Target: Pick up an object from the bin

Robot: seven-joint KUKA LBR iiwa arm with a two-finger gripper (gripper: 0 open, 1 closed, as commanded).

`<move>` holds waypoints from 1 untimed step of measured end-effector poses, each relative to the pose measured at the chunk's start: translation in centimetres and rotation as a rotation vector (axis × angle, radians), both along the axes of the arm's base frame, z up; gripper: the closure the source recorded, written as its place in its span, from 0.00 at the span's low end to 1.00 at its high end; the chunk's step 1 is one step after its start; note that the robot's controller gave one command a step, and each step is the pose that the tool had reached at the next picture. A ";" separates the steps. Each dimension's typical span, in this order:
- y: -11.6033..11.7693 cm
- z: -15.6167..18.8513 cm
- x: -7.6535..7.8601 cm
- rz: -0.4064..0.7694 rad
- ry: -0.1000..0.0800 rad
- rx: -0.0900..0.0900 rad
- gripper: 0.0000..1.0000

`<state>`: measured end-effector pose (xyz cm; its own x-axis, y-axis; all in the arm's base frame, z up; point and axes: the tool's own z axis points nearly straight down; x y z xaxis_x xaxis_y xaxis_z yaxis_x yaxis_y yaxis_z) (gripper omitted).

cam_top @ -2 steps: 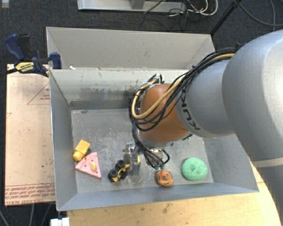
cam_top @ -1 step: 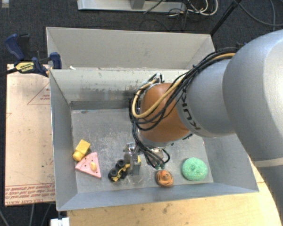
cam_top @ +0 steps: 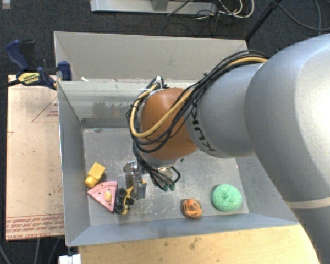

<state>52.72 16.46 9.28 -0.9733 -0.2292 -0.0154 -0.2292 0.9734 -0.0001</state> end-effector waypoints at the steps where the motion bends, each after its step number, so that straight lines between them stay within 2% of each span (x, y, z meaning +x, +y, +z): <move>1: -2.8 15.0 -1.0 -0.099 0.008 0.000 1.00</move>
Offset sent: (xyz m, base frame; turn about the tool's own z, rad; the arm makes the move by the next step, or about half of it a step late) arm 0.0000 0.0000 0.0000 0.0000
